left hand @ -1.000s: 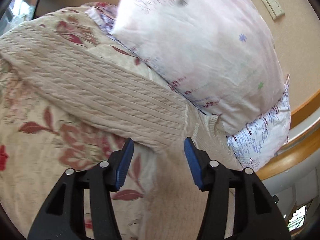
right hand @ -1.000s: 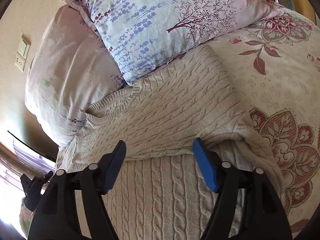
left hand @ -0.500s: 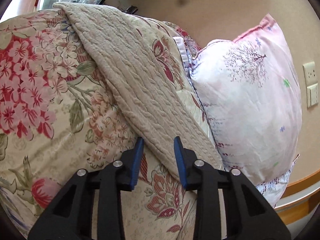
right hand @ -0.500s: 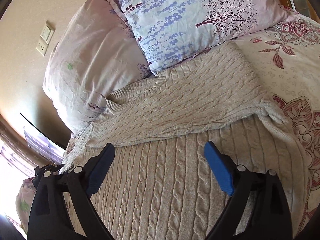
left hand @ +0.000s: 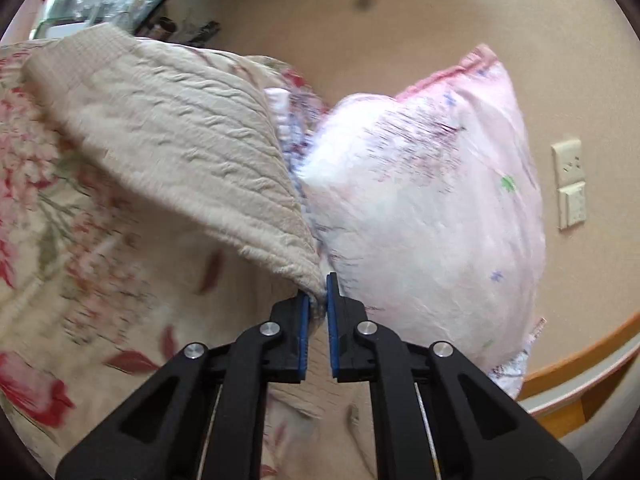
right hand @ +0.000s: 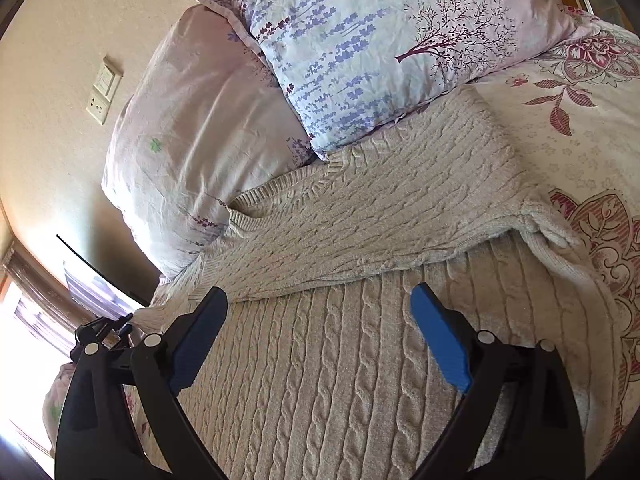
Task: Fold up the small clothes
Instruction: 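Lift the other sleeve with the left gripper and fold it across the body, then lay the sleeve flat and open the left gripper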
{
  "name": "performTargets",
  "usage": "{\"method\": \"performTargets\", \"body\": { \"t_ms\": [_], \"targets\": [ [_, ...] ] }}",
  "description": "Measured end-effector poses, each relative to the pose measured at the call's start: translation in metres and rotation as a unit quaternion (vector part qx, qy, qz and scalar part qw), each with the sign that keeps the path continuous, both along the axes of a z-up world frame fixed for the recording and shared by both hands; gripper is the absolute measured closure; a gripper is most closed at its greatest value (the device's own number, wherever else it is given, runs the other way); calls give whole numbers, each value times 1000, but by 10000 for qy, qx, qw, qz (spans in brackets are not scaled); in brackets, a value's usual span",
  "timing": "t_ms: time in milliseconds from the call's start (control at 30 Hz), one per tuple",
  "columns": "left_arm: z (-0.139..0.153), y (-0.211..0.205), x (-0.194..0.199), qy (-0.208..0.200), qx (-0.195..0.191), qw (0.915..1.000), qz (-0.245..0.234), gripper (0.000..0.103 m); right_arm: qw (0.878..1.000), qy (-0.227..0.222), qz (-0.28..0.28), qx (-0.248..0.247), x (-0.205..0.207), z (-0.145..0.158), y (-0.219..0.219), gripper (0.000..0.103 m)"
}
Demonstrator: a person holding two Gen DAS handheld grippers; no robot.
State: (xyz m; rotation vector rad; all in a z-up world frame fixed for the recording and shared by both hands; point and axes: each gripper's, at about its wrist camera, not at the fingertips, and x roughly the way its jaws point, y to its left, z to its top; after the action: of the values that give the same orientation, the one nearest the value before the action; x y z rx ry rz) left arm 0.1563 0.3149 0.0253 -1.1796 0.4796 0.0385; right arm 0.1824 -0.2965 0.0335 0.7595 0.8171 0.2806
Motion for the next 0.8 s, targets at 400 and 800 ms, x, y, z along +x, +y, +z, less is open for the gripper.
{"method": "performTargets", "body": {
  "t_ms": [400,800],
  "targets": [
    [0,-206,61,-509,129,9712,-2324,95,9996,-155,-57,249,-4,-1,-5,8],
    [-38,-173,51,248,-435,9878,-1478,63,9988,-250,-97,401,-7,-1,-8,8]
  ]
}}
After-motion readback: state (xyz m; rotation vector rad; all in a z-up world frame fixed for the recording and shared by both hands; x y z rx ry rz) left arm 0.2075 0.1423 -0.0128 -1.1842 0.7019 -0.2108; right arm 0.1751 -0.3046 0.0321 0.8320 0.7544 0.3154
